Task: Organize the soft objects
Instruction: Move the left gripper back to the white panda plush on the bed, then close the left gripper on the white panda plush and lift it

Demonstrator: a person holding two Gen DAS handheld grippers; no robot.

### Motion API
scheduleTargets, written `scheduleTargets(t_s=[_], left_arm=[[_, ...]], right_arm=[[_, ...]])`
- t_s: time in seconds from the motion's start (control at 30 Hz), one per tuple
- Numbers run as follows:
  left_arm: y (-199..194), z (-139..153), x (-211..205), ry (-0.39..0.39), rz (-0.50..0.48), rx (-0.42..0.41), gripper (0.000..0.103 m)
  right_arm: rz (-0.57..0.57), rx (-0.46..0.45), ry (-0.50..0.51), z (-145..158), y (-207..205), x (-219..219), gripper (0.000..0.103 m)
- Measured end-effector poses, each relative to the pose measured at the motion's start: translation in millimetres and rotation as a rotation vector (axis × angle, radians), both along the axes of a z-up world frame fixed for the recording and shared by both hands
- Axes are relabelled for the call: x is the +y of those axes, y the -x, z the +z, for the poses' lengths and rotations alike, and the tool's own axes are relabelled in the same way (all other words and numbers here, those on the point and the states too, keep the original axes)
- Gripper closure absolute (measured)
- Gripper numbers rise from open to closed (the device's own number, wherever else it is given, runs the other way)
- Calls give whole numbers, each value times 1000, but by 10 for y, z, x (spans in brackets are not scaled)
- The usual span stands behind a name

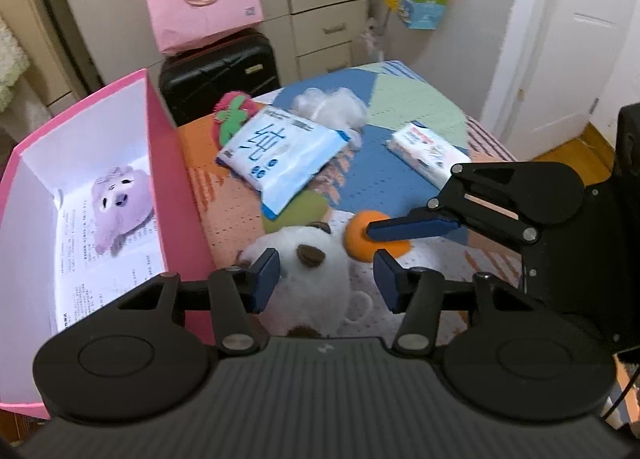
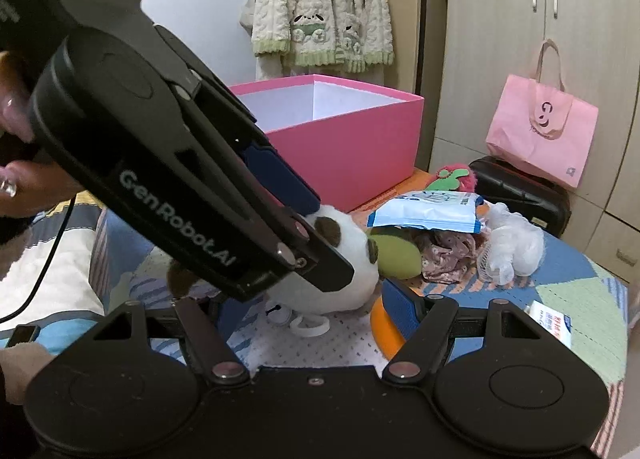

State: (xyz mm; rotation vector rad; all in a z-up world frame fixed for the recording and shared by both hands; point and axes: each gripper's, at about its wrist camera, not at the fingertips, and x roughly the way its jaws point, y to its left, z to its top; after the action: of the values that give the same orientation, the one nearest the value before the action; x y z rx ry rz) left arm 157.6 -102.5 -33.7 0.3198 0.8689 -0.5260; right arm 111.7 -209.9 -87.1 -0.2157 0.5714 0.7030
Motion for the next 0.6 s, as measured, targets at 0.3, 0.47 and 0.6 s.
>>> scheduleTargets(t_s=[0.3, 0.47, 0.6], left_arm=[[-25, 10, 40, 46, 13, 18, 52], [-17, 13, 38, 57, 13, 20, 52], [15, 3, 34, 75, 16, 15, 52]], right_arm=[[79, 3, 17, -92, -192, 110, 23], [93, -29, 63, -137, -220, 208, 18], [90, -46, 80, -138, -151, 196, 27]])
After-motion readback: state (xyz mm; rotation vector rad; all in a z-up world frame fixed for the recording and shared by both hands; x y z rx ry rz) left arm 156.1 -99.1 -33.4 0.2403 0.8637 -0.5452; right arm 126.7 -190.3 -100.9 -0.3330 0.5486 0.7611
